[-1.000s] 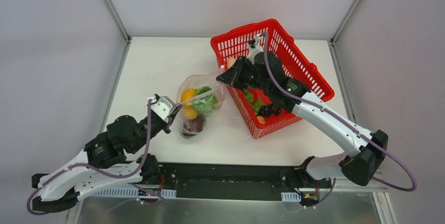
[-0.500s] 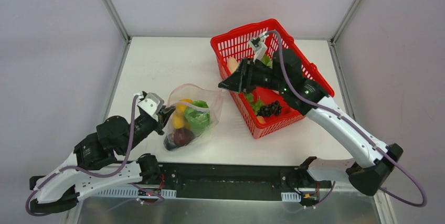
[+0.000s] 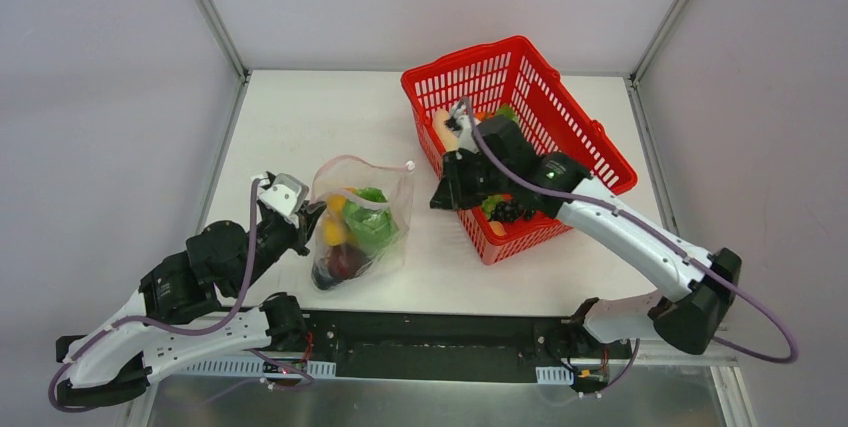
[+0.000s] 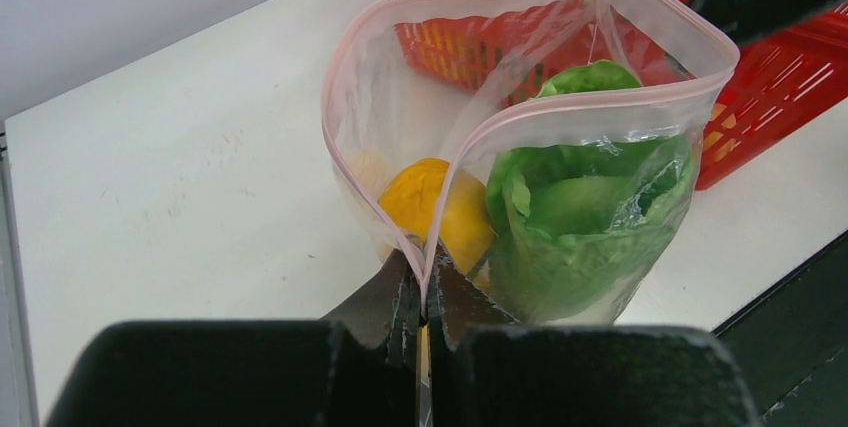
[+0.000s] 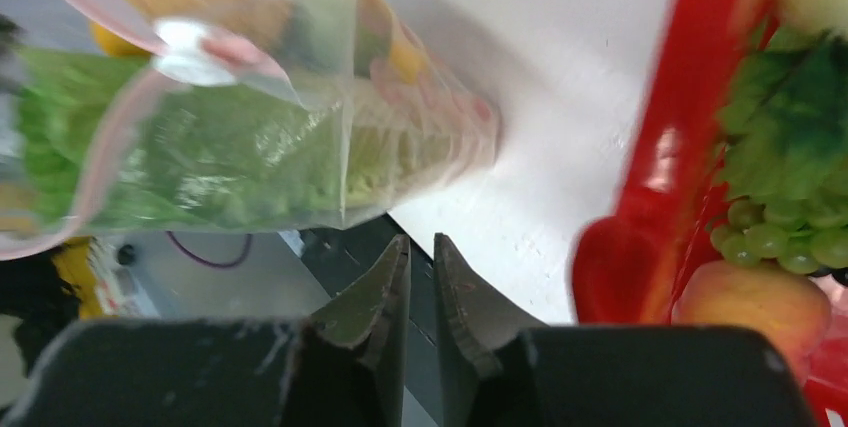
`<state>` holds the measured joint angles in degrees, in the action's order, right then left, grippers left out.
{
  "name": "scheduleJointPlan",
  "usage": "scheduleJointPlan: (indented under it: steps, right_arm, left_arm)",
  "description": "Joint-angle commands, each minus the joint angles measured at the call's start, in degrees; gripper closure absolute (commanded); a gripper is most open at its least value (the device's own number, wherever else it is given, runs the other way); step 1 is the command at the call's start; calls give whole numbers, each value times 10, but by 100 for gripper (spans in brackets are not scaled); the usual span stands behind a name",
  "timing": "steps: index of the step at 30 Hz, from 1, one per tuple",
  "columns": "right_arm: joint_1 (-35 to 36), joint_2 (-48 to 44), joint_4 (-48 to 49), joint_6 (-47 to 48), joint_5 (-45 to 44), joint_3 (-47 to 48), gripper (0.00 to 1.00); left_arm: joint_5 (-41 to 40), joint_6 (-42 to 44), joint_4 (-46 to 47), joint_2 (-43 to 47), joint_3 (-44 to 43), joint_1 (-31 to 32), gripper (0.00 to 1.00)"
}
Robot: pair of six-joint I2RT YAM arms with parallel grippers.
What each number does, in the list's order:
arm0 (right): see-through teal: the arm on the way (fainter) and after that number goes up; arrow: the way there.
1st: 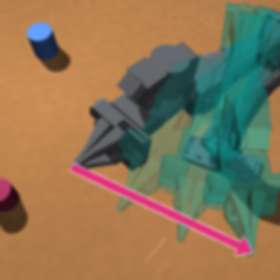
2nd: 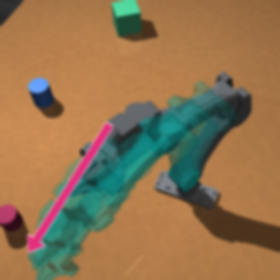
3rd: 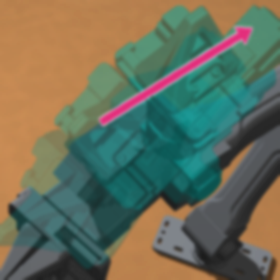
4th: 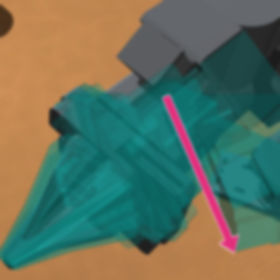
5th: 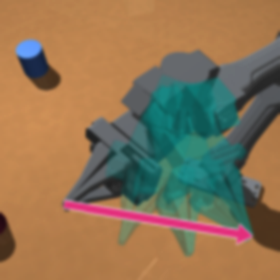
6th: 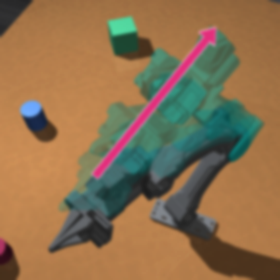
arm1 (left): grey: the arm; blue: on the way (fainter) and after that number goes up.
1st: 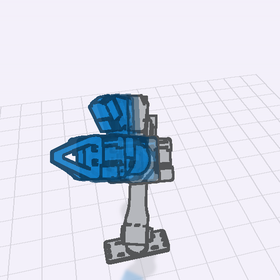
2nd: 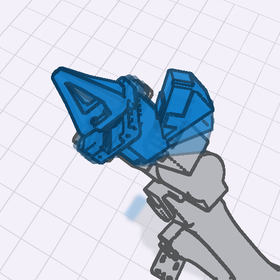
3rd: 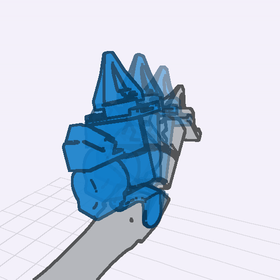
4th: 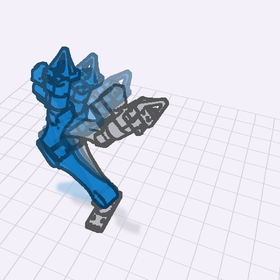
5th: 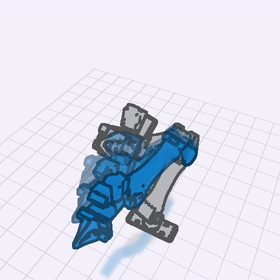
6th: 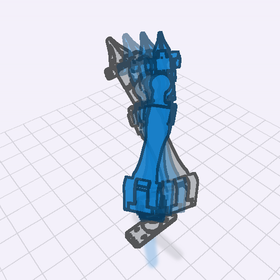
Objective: Place the food in the zip-top bag and seal the zipper
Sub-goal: Move the bin to the center of the board.
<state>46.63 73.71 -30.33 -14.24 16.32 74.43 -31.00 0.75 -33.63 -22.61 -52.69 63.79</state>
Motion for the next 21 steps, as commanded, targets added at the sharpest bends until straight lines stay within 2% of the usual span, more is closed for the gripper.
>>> scheduleJointPlan:
  steps: [1,2,6,9,12,14,16,17,19,20,21]
  right_arm:
    - [63,42,-88,40,-115,64,84]
    - [66,55,-94,34,-180,65,84]
    - [63,58,-95,35,-350,40,84]
    - [31,40,-68,56,-375,10,88]
    - [-18,20,-44,61,-311,-9,88]
    - [-27,-4,-14,77,-220,-21,86]
    - [-26,-41,51,85,-111,-52,79]
    - [-27,-62,98,87,-69,-75,73]
    - [-27,-114,236,88,-38,-152,47]
    - [-27,-136,307,97,-23,-194,38]
    - [-27,-156,370,119,-9,-230,37]
  left_arm:
    - [-18,-6,5,-8,-27,3,100]
    - [-17,-6,6,-8,-27,4,100]
    - [-8,-6,3,-12,-28,4,100]
    - [4,-5,-6,-17,-29,4,100]
    - [23,-4,-9,-19,-31,3,100]
    - [41,0,-5,-18,-30,4,100]
    - [62,5,-2,-18,-31,3,100]
    - [70,8,-3,-17,-33,3,100]
    - [84,16,-8,-16,-35,4,100]
    - [86,17,-10,-15,-36,3,100]
    - [87,18,-10,-13,-36,4,100]
